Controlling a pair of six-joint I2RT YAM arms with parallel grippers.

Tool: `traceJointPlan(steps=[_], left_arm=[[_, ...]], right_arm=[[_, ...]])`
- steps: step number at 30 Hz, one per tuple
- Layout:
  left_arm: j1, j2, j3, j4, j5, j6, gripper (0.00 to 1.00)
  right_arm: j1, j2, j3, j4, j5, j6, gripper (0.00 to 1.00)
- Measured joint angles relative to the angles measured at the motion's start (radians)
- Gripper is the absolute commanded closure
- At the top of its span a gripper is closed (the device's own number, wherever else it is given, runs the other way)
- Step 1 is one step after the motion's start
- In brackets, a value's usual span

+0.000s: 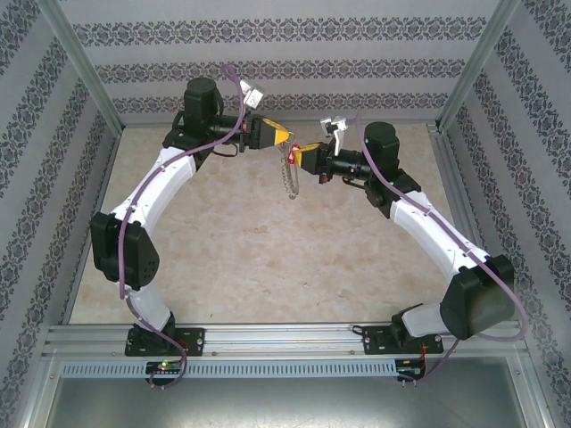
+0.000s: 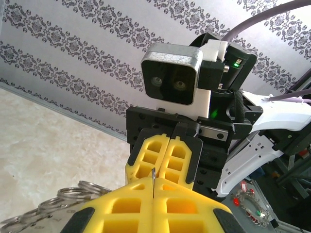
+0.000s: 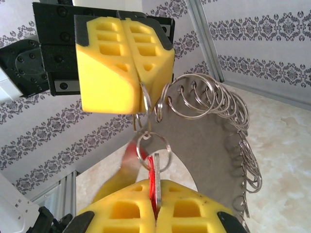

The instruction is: Put the keys on the keyring

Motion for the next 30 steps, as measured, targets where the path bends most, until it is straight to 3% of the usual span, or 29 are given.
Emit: traceJointPlan(steps=[19, 30], left_arm=[[0.0, 0.0, -0.032, 0.04, -0.008, -0.01, 1.0], [-0.001, -0.004, -0.031, -0.053, -0.007, 0.079, 1.0]], right_arm=[[-0.001, 0.006, 0.051, -0.064, 0.014, -0.028, 1.0], [-0.021, 0.006, 0.121, -0.18, 0.012, -0.102, 1.0]])
